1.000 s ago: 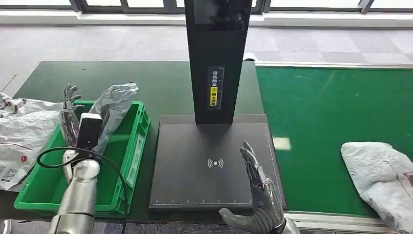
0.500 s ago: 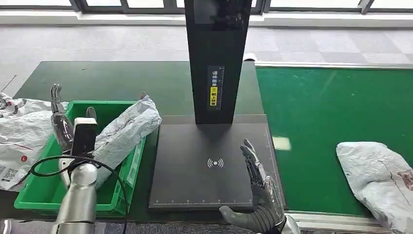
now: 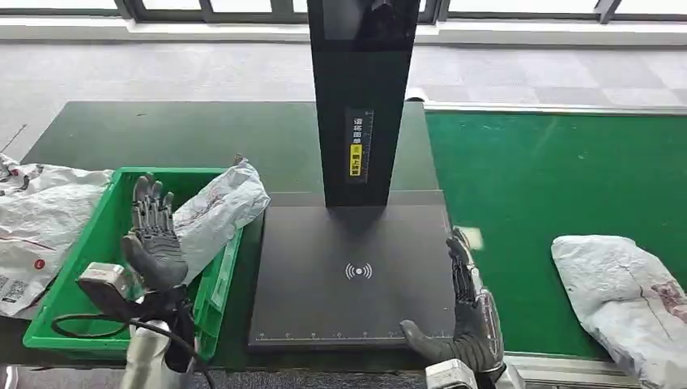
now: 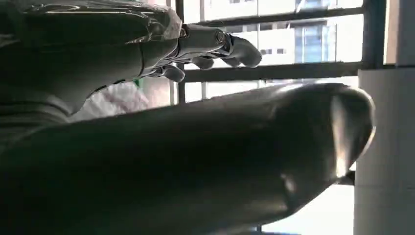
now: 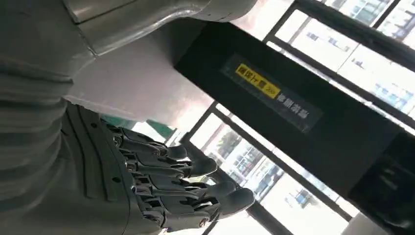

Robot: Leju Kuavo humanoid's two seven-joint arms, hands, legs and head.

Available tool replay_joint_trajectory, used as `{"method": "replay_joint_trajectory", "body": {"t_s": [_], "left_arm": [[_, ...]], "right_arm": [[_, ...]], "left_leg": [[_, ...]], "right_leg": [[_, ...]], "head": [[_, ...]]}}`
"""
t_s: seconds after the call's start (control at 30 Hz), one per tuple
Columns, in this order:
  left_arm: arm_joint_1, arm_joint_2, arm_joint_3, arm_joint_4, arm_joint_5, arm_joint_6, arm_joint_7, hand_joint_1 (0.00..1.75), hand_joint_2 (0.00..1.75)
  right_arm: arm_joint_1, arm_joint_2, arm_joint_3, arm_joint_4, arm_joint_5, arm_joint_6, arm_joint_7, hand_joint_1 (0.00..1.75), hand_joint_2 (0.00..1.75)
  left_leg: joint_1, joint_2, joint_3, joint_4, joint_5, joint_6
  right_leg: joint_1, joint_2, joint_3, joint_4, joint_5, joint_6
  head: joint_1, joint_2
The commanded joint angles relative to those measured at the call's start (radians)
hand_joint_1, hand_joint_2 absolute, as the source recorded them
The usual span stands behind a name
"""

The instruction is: Moved the parcel from conveyor to table for the left to box.

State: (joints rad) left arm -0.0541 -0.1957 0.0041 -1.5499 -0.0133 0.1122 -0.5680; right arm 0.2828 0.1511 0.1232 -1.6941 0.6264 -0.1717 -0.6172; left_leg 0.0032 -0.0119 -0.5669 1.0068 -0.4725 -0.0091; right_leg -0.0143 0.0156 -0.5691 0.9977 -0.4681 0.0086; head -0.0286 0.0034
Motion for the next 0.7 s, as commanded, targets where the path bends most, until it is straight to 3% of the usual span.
{"method": "replay_joint_trajectory", "body": {"t_s": [0.03, 0.23, 0.4, 0.47, 0.57, 0.7], "left_arm": [[0.024, 0.012, -0.085, 0.006, 0.013, -0.007, 0.0, 0.0, 0.0], [0.063, -0.027, -0.152, 0.03, 0.027, -0.094, 0.008, 0.0, 0.0], [0.089, -0.03, -0.217, 0.008, -0.034, -0.095, -0.021, 0.0, 0.0], [0.086, -0.013, -0.249, 0.032, -0.085, -0.129, -0.032, 0.0, 0.0], [0.093, -0.019, -0.261, 0.041, -0.141, -0.145, -0.066, 0.0, 0.0], [0.096, -0.023, -0.262, 0.053, -0.153, -0.163, -0.085, 0.0, 0.0]], "right_arm": [[0.009, 0.029, -0.086, 0.001, 0.005, 0.004, -0.001, 0.0, 1.75], [0.021, 0.041, -0.092, -0.005, 0.008, 0.008, -0.007, 0.0, 1.75], [-0.003, 0.049, -0.137, 0.035, 0.113, -0.059, 0.086, 0.0, 1.75], [-0.008, 0.057, -0.209, 0.051, 0.158, -0.053, 0.148, 0.0, 1.75], [-0.035, 0.062, -0.364, 0.12, 0.434, -0.094, 0.303, 0.0, 1.75], [-0.082, 0.054, -0.5, 0.215, 0.461, -0.056, 0.269, 0.0, 1.75]], "left_leg": [[0.0, -0.001, 0.0, -0.001, 0.001, 0.0], [0.0, -0.002, 0.002, -0.002, 0.001, 0.0], [0.001, -0.001, 0.001, -0.001, 0.001, 0.0], [0.001, -0.001, 0.002, -0.002, 0.001, 0.0], [0.0, -0.002, 0.002, -0.002, 0.001, 0.0], [0.0, -0.002, 0.003, -0.004, 0.001, 0.001]], "right_leg": [[0.001, -0.003, 0.001, -0.001, 0.0, -0.001], [0.002, -0.005, 0.002, -0.002, 0.0, -0.001], [0.001, -0.003, 0.002, -0.001, 0.0, 0.0], [0.001, -0.004, 0.003, -0.003, 0.001, 0.0], [0.001, -0.003, 0.003, -0.002, 0.0, 0.0], [0.001, -0.004, 0.005, -0.005, 0.002, 0.0]], "head": [[0.0, 0.0], [0.0, 0.0], [0.0, 0.0], [0.0, 0.0], [0.0, 0.0], [0.0, 0.0]]}}
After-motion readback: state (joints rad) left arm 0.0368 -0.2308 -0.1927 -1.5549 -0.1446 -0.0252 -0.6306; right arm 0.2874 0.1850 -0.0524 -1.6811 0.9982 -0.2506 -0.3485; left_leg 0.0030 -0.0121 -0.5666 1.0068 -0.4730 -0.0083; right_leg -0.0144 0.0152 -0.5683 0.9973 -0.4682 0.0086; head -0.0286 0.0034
